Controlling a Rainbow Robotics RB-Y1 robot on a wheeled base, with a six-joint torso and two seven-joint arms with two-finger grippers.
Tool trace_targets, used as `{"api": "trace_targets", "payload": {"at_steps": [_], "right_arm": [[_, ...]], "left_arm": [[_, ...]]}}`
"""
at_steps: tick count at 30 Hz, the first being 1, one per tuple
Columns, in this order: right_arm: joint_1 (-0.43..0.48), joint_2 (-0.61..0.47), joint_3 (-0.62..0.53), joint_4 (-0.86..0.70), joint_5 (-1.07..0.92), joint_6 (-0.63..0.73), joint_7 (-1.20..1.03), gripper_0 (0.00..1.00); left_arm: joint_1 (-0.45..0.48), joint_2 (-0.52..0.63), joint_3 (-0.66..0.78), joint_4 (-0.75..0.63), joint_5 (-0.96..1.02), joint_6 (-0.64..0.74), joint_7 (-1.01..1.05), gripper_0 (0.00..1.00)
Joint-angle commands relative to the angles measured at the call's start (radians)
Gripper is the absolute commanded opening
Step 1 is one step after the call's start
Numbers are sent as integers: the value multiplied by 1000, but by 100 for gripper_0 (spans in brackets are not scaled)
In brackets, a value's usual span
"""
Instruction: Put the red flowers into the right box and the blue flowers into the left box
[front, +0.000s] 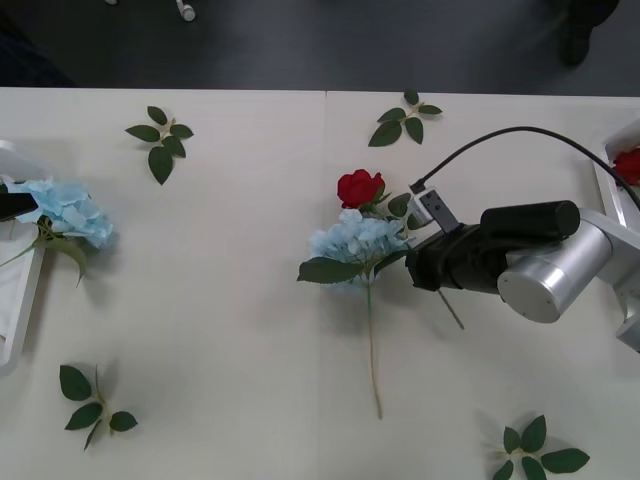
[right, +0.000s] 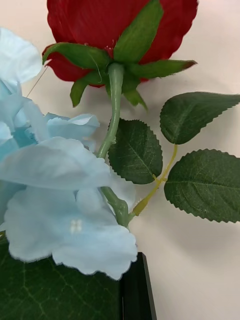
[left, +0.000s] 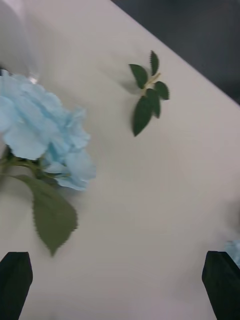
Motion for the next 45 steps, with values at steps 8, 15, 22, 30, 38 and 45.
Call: {"api": "trace_targets", "payload": {"at_steps": [8,15,22,30,38,45], "right_arm": [[-15,-34,-220,-199,-115,251,-25,0],[-15,-34,-240,-206,-120,268,-25,0],[-1,-34,-252,-209,-121,268,-25,0],[32,-34,-252,-229,-69,207,-25,100],[60,-24,-250,-246,-14,180,-26,100],[62,-24,-250,-249,-18,180,-29,100]], "left_arm": [[2,-94,4,-61,241,-1,-357,100],[-31,-93,-9,-61,324,108,-634,100],[-88,-94,-9,-61,388,255,-886,100],[-136,-94,-9,-47,405,348,-1088,100],[-261,-94,43,106,452,524,-1225,100],[-303,-94,44,167,468,524,-1237,100]]}}
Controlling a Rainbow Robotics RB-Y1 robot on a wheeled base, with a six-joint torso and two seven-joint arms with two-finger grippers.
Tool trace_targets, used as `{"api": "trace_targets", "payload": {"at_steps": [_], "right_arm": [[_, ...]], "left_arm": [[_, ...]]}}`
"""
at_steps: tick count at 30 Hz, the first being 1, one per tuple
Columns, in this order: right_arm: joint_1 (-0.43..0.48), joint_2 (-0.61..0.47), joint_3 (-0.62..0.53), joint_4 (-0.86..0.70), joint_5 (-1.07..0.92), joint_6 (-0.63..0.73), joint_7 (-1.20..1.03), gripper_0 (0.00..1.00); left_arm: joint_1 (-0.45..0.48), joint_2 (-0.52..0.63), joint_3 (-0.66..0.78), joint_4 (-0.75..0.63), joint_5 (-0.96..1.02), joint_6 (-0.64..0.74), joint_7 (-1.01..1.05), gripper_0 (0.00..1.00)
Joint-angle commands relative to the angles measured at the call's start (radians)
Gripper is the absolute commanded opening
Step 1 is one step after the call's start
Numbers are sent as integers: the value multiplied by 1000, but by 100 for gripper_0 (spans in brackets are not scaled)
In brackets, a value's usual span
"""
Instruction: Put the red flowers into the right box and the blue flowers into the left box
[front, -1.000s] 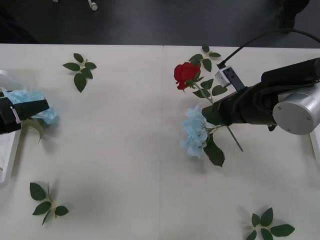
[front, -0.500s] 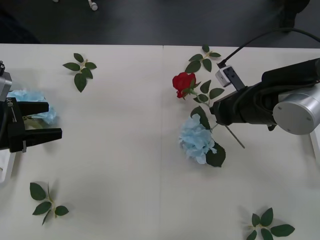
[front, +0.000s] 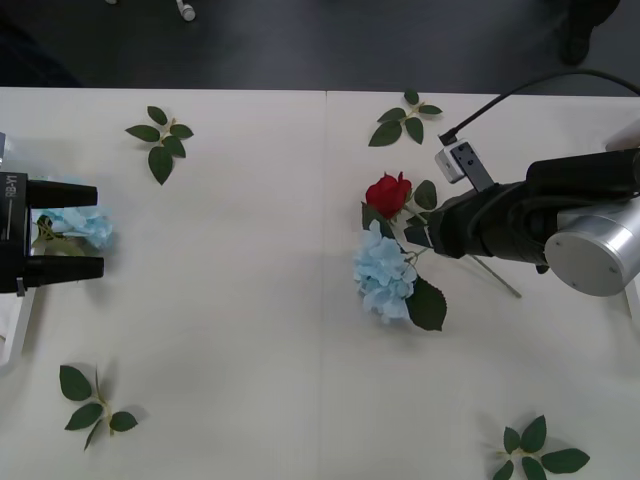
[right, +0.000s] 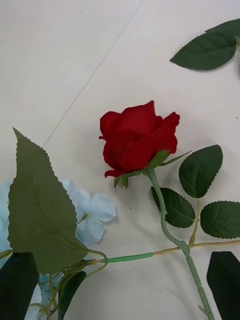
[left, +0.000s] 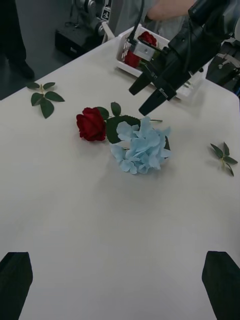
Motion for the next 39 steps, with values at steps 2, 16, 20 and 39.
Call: {"api": "trace_targets", "payload": {"at_steps": [2,16,20,39], "right_arm": [[-12,-18,-10,-35,-1,-3,-28,100],[-12,-88,-68,-35,-41,6,-18,100],[-14,-102,-116,-35,-73,75,-6,100],[34,-96,-68,70,102,167,160,100]], "left_arm": [[-9,25,-10,-16,23,2,-14,100],[-6,33,-16,-52,-1,2,-85,100],[5,45,-16,-64,-30,2,-148,100],[8,50,-15,-65,-37,2,-183,100]]}}
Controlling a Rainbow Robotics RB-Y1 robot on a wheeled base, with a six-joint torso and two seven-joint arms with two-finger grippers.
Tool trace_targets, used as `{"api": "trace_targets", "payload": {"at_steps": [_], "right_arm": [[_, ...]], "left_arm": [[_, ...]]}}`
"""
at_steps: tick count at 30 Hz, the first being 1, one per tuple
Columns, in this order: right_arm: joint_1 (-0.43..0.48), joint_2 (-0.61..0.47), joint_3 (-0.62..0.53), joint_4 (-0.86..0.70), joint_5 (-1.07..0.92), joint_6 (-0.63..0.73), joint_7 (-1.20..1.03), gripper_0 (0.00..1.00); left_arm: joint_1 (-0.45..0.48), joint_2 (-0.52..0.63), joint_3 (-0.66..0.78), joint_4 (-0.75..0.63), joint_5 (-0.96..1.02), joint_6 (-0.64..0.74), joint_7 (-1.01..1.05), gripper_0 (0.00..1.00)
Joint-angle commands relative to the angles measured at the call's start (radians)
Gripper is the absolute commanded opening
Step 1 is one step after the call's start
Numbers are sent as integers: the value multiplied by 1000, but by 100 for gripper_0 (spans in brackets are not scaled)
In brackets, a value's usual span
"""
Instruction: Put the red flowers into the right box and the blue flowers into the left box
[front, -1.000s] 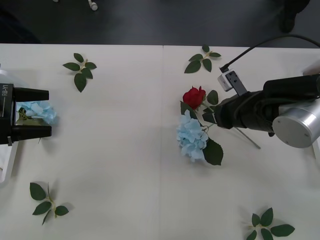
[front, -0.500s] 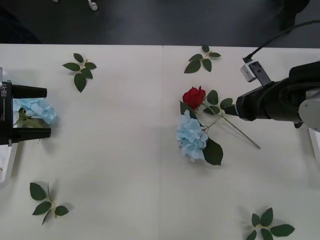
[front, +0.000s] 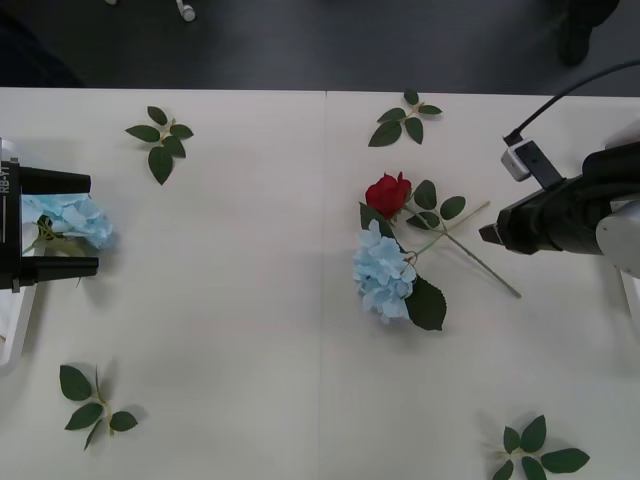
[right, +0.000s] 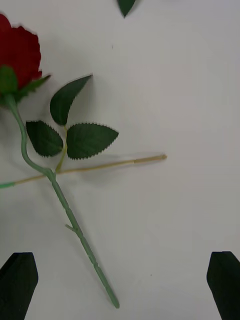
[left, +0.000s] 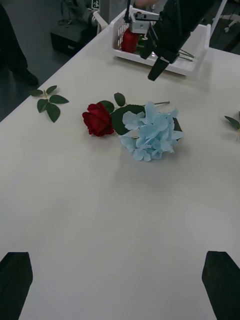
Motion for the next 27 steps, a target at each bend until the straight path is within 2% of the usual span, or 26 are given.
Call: {"api": "trace_targets", "payload": {"at_steps": [1,10,15,27], "right_arm": [[-12,-6,44,49,1,-4,120,100],[-9,2,70,72,16,24,110,100],[-10,17,126,89,104,-50,99,100],[-35,107,172,187,94,-188,113,100]], "left_arm": [[11,30,-14,-29,-3,2,-21,100],[11,30,-14,-29,-3,2,-21,100],[11,30,-14,-29,-3,2,-21,100],[11,30,-14,-29,-3,2,-21,100]]}}
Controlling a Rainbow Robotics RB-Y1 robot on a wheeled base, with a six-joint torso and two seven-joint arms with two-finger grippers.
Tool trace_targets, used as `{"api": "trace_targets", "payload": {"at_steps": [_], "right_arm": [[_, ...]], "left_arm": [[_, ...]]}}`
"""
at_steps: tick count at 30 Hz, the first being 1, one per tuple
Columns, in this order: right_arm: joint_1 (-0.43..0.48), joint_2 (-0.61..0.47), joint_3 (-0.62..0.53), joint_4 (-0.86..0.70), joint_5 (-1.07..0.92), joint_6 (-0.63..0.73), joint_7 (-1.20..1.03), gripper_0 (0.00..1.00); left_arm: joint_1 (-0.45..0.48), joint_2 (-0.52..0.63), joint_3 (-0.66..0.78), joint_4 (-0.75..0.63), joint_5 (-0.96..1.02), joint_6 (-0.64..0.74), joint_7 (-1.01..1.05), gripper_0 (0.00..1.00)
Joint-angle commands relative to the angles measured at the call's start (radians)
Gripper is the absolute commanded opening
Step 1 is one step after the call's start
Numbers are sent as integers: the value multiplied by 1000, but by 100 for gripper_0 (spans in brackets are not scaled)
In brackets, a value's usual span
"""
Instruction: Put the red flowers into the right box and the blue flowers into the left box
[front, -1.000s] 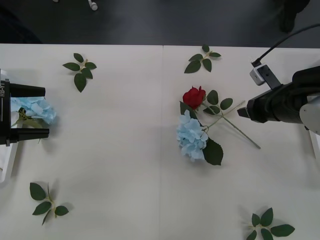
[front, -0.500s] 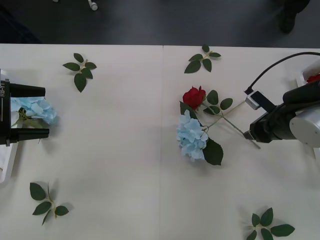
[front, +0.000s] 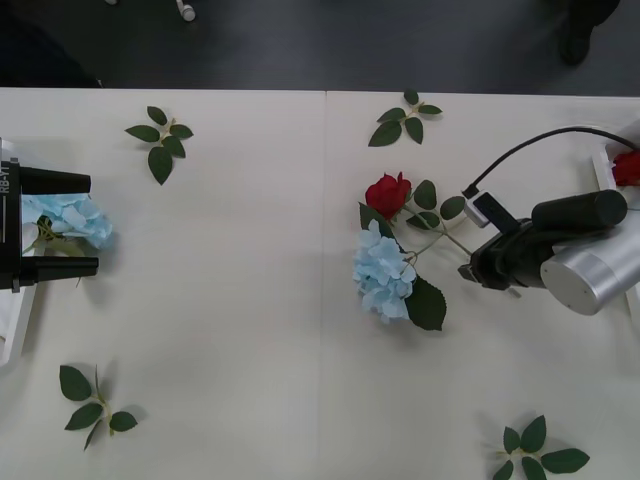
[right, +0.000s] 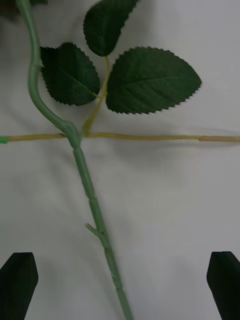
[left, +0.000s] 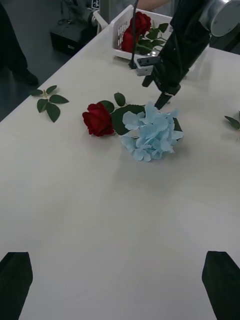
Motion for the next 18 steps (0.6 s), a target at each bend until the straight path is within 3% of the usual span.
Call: {"api": "trace_targets", "payload": {"at_steps": [1,10,16,17,18], "right_arm": [[-41,21,30,15,-13,-56,-20,100],[-98,54,134,141,-27,-235,-22,100],[-114,70,143,167,-33,-248,-20,100],[-118,70,143,167,-35,-248,-19,92],[-118,70,143,167,-36,-248,-19,79]], "left_arm": [[11,30,-14,-29,-3,2,-21,100],[11,30,-14,-29,-3,2,-21,100],[11,30,-14,-29,-3,2,-21,100],[11,30,-14,-29,-3,2,-21,100],[11,30,-14,-29,-3,2,-21,100]]}}
